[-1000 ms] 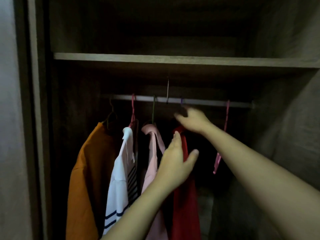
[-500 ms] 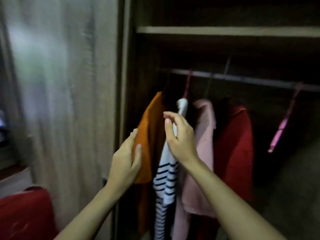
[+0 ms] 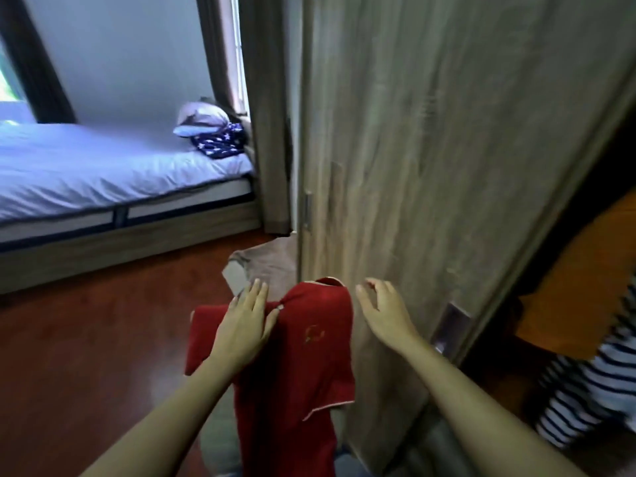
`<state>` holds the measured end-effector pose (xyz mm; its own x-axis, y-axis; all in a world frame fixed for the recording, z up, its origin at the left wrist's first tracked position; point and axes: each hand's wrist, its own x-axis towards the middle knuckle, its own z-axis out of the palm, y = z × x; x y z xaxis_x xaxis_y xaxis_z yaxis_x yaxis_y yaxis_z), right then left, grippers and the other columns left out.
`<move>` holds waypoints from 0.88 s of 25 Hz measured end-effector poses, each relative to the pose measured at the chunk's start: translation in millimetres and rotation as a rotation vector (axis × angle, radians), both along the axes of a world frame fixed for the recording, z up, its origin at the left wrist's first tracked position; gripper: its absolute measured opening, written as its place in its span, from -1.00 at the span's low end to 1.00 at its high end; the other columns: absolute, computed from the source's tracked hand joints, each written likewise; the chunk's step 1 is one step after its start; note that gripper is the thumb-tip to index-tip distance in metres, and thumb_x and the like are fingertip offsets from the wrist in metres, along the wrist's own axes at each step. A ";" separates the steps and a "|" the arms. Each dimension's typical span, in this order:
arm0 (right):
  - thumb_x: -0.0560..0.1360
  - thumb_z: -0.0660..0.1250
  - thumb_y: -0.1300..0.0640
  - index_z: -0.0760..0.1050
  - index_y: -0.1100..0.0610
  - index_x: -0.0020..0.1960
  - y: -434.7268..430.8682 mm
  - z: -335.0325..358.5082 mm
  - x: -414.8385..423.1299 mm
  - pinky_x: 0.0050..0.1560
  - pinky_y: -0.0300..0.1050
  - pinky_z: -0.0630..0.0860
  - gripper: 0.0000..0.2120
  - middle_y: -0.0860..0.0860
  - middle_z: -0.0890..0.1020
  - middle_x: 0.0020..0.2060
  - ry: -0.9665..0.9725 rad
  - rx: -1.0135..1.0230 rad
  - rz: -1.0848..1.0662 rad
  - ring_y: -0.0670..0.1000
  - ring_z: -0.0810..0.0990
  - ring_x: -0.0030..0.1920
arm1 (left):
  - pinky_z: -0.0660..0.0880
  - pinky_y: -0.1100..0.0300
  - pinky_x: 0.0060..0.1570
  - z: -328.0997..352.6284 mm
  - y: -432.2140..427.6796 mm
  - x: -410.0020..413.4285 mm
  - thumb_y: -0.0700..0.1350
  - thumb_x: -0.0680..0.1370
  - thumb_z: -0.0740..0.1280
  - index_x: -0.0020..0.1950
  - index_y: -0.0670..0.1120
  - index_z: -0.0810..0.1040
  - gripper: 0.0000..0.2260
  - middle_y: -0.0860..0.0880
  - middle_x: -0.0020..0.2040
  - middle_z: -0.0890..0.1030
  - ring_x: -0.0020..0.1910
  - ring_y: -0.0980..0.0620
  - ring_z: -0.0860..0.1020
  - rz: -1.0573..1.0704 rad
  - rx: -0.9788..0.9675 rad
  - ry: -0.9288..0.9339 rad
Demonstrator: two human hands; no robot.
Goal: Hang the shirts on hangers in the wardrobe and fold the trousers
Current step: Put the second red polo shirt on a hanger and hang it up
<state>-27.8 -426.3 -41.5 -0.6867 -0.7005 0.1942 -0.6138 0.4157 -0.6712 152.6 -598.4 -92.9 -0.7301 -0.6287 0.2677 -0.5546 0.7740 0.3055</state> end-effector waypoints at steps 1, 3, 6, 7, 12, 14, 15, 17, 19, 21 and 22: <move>0.57 0.18 -0.03 0.37 0.30 0.33 -11.5 -8.0 -0.3 0.36 -0.06 0.22 -0.52 0.23 0.47 0.26 -0.004 0.031 -0.007 0.17 0.40 0.33 | 0.13 -0.05 0.42 -10.7 -11.8 5.2 0.26 0.49 -0.22 0.49 -0.18 0.19 -0.26 -0.16 0.51 0.18 0.50 -0.14 0.14 -0.001 -0.009 -0.064; 0.59 0.16 -0.02 0.31 0.29 0.37 -38.6 -24.9 -1.5 0.39 -0.06 0.15 -0.51 0.23 0.43 0.31 -0.005 0.113 -0.026 0.16 0.34 0.37 | 0.16 -0.04 0.40 -38.8 -29.9 13.3 0.26 0.56 -0.25 0.47 -0.16 0.23 -0.31 -0.15 0.48 0.27 0.47 -0.15 0.23 -0.031 -0.063 -0.192; 0.57 0.08 -0.18 0.24 0.29 0.42 -76.3 -46.1 -11.4 0.43 -0.01 0.06 -0.37 0.24 0.37 0.38 -0.075 0.218 -0.136 0.18 0.26 0.43 | -0.05 0.06 0.42 -65.1 -39.1 16.4 0.18 0.61 -0.21 0.46 -0.15 0.18 -0.42 -0.10 0.46 0.27 0.53 -0.04 -0.02 -0.069 -0.099 -0.160; 0.55 0.04 -0.24 0.22 0.30 0.43 -87.7 -46.9 -15.7 0.44 0.03 0.07 -0.31 0.25 0.36 0.39 -0.114 0.226 -0.186 0.20 0.25 0.43 | -0.12 0.08 0.43 -69.5 -41.0 15.8 0.17 0.61 -0.20 0.47 -0.14 0.17 -0.44 -0.06 0.48 0.22 0.53 0.01 -0.12 -0.077 -0.120 -0.131; 0.40 0.13 -0.42 0.51 0.11 0.20 -126.7 -39.9 -32.9 0.29 -0.03 0.34 -0.31 0.21 0.51 0.26 -0.458 0.460 -0.155 0.17 0.46 0.29 | -0.13 0.08 0.42 -78.4 -46.5 17.8 0.12 0.59 -0.01 0.53 -0.10 0.02 -0.43 -0.02 0.50 0.12 0.53 0.03 -0.16 -0.094 -0.272 -0.047; 0.13 0.39 -0.37 0.52 0.04 -0.10 -134.3 -54.8 -28.6 0.11 -0.02 0.52 -0.44 0.16 0.63 0.03 -0.407 0.465 -0.119 0.16 0.59 0.08 | -0.13 0.06 0.41 -81.9 -47.8 18.5 0.09 0.51 0.09 0.54 -0.11 -0.09 -0.32 -0.06 0.50 0.12 0.53 0.00 -0.15 -0.105 -0.292 -0.051; 0.09 0.46 -0.25 0.48 0.02 -0.10 -136.7 -64.4 -26.4 0.07 0.03 0.55 -0.50 0.13 0.64 -0.02 -0.394 0.368 -0.123 0.16 0.61 0.04 | -0.13 0.05 0.41 -84.9 -46.4 18.4 0.07 0.48 0.12 0.53 -0.13 -0.11 -0.29 -0.08 0.50 0.13 0.53 -0.02 -0.13 -0.102 -0.301 -0.039; 0.24 0.50 0.06 0.43 -0.04 -0.04 -134.7 -67.5 -16.4 0.07 0.01 0.53 -0.64 0.07 0.63 -0.07 -0.347 0.110 -0.118 0.12 0.61 0.00 | -0.05 0.00 0.44 -91.9 -37.3 17.9 0.03 0.39 0.18 0.53 -0.16 -0.05 -0.22 -0.11 0.50 0.17 0.52 -0.07 -0.06 -0.097 -0.287 -0.025; 0.34 0.43 0.32 0.41 -0.01 0.02 -123.0 -48.6 -5.8 0.01 -0.18 0.51 -0.63 0.02 0.61 -0.10 -0.386 -0.181 -0.135 0.07 0.60 -0.02 | 0.26 -0.04 0.37 -88.5 -23.1 19.8 0.04 0.25 0.30 0.49 -0.19 0.15 -0.15 -0.13 0.46 0.28 0.48 -0.14 0.09 -0.122 -0.237 -0.069; 0.39 0.35 0.46 0.41 0.05 0.05 -106.1 -24.3 -3.3 -0.11 -0.43 0.47 -0.61 -0.03 0.59 -0.12 -0.476 -0.388 -0.093 -0.05 0.60 -0.08 | 0.54 0.07 0.08 -75.1 -9.4 22.0 0.07 0.20 0.31 0.36 -0.12 0.34 -0.27 -0.09 0.32 0.48 0.35 -0.08 0.39 -0.180 -0.162 -0.034; 0.39 0.33 0.49 0.42 0.06 0.03 -95.9 -8.6 -1.2 -0.14 -0.46 0.48 -0.61 -0.05 0.59 -0.13 -0.499 -0.455 -0.048 -0.13 0.61 -0.13 | 0.60 0.17 -0.07 -63.1 -2.6 23.3 0.08 0.25 0.26 0.26 -0.04 0.39 -0.42 -0.05 0.18 0.59 0.19 -0.03 0.54 -0.185 -0.105 0.065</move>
